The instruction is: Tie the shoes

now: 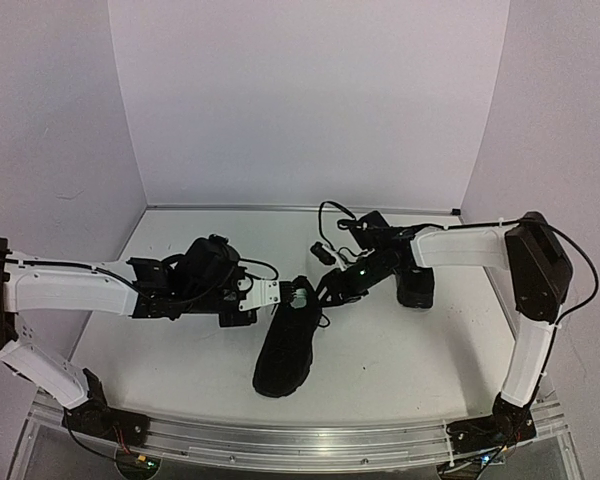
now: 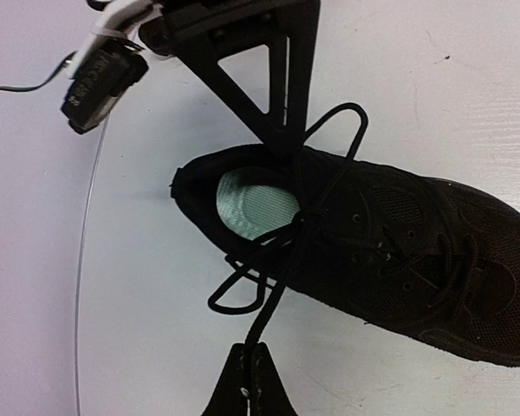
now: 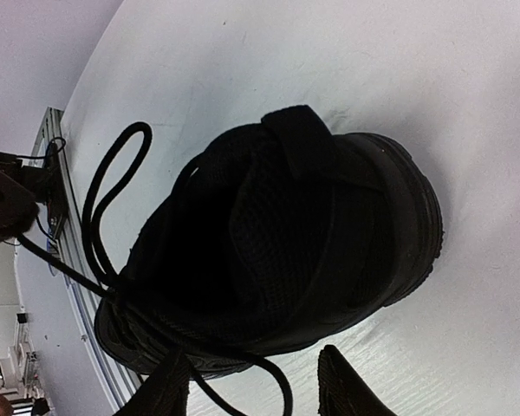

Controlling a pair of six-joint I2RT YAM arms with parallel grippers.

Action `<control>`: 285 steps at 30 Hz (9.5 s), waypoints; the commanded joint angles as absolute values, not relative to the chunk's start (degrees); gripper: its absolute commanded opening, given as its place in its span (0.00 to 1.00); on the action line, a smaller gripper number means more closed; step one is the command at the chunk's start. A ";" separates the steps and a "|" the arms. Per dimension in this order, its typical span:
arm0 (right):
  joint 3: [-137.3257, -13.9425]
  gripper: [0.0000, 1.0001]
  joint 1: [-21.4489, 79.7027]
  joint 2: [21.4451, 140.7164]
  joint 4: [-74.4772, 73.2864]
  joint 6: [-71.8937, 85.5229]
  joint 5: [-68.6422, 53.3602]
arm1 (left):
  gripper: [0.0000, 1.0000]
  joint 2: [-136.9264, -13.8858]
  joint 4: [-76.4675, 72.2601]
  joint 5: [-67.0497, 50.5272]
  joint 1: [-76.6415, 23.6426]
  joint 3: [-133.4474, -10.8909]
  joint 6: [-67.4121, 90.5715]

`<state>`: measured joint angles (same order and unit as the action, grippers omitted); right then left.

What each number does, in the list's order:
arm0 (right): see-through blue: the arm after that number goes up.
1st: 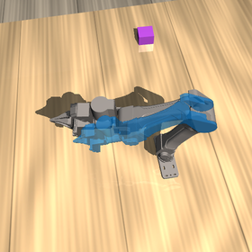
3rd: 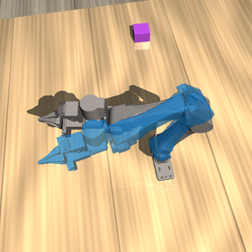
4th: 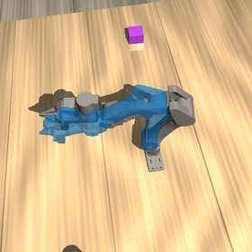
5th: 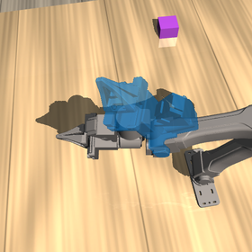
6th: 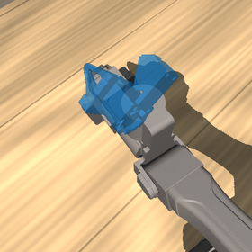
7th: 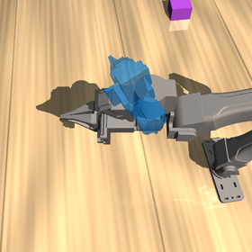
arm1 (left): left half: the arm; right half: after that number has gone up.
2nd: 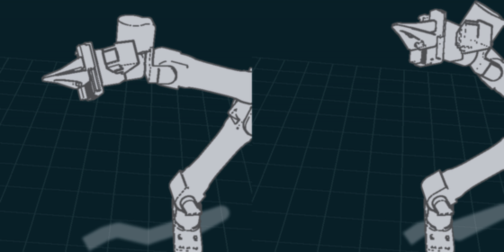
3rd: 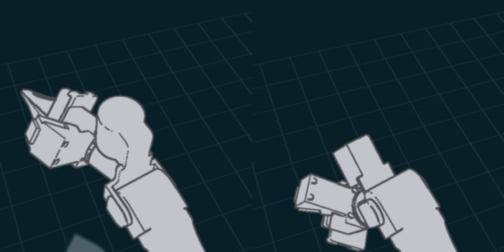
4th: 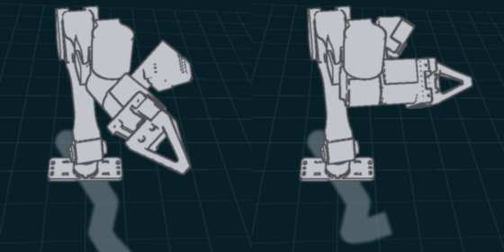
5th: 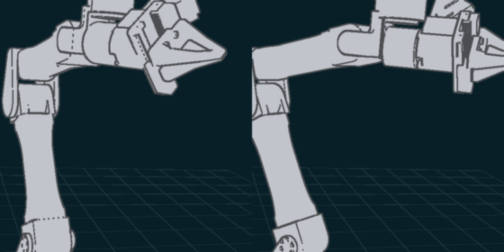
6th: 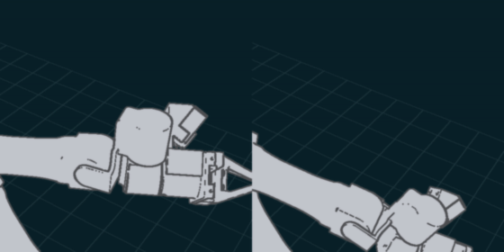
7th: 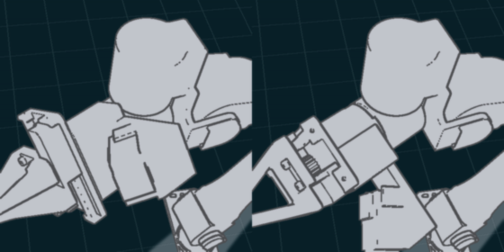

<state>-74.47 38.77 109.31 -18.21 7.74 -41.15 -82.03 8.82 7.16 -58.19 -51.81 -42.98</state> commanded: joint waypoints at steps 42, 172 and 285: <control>-74.12 0.00 42.06 109.51 -19.25 7.91 -40.35 | 0.00 -75.73 17.23 9.84 -58.39 -48.40 -33.25; -58.60 0.00 35.76 99.57 -1.68 30.99 -24.24 | 0.00 -89.01 10.54 -5.30 -42.18 -53.34 -28.49; -78.12 0.69 38.03 118.40 -3.88 22.92 -33.85 | 1.00 -92.76 13.44 1.07 -36.47 -68.30 16.14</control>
